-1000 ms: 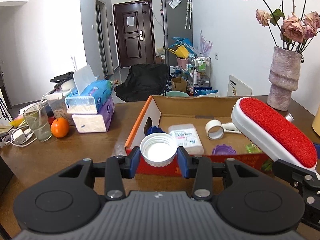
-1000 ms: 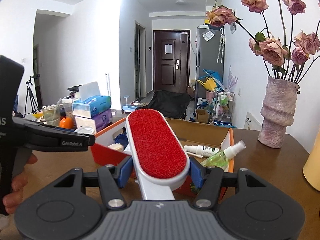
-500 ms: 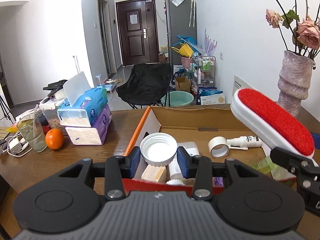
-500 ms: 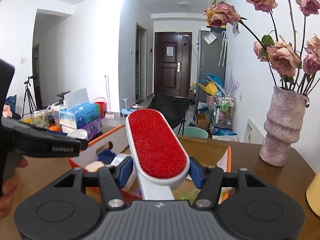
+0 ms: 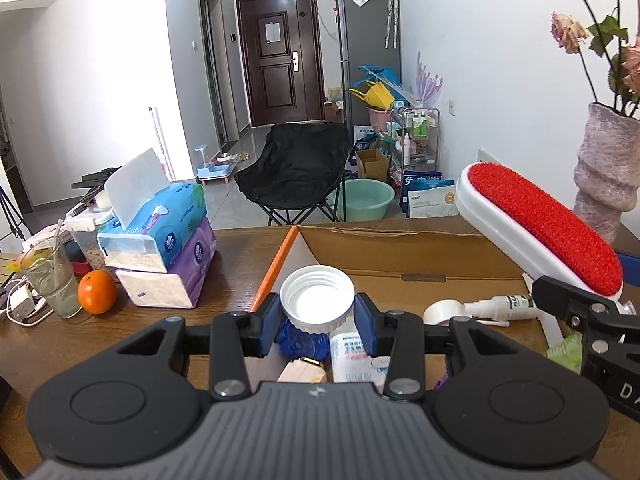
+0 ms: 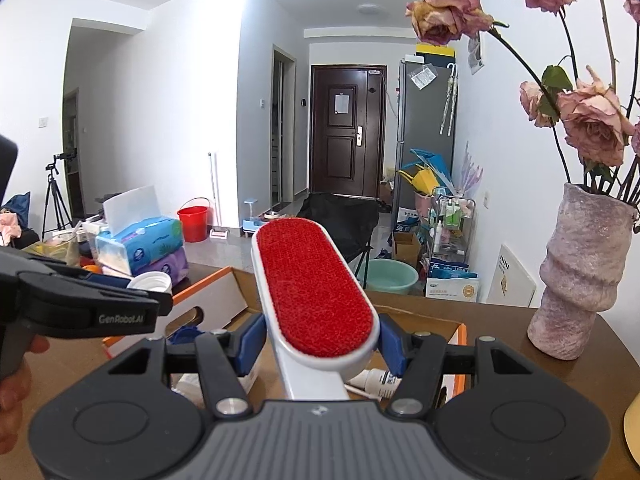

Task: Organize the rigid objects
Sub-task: 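Lift and carry the white cap and lint brush over the cardboard box, then lower the cap and lint brush into the box and open both tools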

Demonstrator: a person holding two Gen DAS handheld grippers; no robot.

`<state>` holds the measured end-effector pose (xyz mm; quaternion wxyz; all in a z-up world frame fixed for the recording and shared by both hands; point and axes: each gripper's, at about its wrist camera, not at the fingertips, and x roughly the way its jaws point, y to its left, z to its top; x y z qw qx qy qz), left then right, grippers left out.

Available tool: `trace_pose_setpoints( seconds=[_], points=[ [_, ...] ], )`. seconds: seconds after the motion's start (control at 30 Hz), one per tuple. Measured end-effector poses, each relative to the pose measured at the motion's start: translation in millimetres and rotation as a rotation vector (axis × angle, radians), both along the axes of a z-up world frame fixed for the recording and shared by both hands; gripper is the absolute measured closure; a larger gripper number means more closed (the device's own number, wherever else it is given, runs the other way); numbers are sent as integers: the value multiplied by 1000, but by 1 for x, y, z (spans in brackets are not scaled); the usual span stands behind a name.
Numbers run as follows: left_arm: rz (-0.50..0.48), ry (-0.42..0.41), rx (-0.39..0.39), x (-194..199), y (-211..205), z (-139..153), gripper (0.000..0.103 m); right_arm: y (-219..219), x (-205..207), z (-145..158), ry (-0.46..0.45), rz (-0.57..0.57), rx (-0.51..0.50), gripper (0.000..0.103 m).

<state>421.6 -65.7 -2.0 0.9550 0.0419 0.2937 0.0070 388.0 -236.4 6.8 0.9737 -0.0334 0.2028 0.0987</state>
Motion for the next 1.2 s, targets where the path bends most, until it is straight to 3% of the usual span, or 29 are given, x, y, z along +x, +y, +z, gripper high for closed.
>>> trace_pose_setpoints(
  seconds=[0.57,0.6,0.63,0.67,0.7,0.73,0.77,1.2],
  points=[
    [59,37,8,53,-2,-23,61,2,52,-21,41,-23,-15,44],
    [60,36,3,54,0,-24,55,3,54,-23,45,-25,-20,43],
    [65,41,-1,55,1,-25,34,3,57,-26,59,-29,-29,43],
    [73,40,-3,55,2,-25,23,4,59,-28,69,-34,-39,35],
    [82,27,-1,55,4,-25,10,4,60,-30,75,-42,-50,17],
    [94,12,5,53,6,-25,2,3,59,-32,75,-49,-55,8],
    [103,6,9,53,7,-26,0,3,58,-32,68,-53,-56,0],
    [78,30,33,45,12,-27,0,0,49,-31,99,-58,-34,0]
  ],
)
